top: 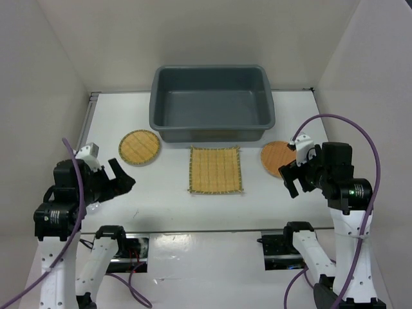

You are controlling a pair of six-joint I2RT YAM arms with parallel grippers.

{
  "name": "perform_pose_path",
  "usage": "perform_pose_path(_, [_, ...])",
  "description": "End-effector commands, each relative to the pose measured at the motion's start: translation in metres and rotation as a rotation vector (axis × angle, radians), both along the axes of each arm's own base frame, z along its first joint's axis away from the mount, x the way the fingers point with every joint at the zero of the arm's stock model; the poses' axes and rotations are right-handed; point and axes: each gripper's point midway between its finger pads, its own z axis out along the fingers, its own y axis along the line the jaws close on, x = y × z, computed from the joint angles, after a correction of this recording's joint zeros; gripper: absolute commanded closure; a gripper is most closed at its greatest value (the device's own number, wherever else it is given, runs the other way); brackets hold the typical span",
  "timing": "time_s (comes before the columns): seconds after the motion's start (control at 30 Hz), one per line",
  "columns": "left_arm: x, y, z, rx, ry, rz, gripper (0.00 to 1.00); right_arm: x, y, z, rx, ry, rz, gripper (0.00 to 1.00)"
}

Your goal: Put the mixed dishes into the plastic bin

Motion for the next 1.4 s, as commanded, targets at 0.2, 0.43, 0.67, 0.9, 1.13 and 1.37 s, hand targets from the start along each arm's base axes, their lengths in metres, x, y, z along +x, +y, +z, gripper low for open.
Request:
perform_pose_path(0.2, [0.012, -0.061, -0.04, -0.304, 0.057, -0.207, 0.0, 0.022, 0.005, -0.004, 0.023, -0.002, 0.008, 0.01])
perform_pose_path(0.43, [0.028, -0.109, -0.089, -0.497, 0.169, -0.306, 0.0, 0.079, 0.027, -0.003, 0.16, 0.005, 0.018, 0.01])
perform_pose_path(0.67, [0.069, -0.161, -0.121, -0.362, 0.251, -0.41, 0.0, 0.08, 0.049, -0.003, 0.26, -0.029, 0.117, 0.01])
perform_pose_path(0.9, [0.096, -0.192, -0.16, -0.375, 0.299, -0.442, 0.0, 0.086, 0.044, -0.003, 0.257, -0.061, 0.072, 0.01])
perform_pose_path(1.13, [0.116, -0.221, -0.199, -0.38, 0.358, -0.495, 0.0, 0.084, 0.036, 0.006, 0.25, -0.116, 0.018, 0.01])
perform_pose_path(1.37, [0.122, -0.237, -0.218, -0.447, 0.391, -0.531, 0.0, 0.086, 0.032, 0.014, 0.254, -0.169, -0.028, 0.01])
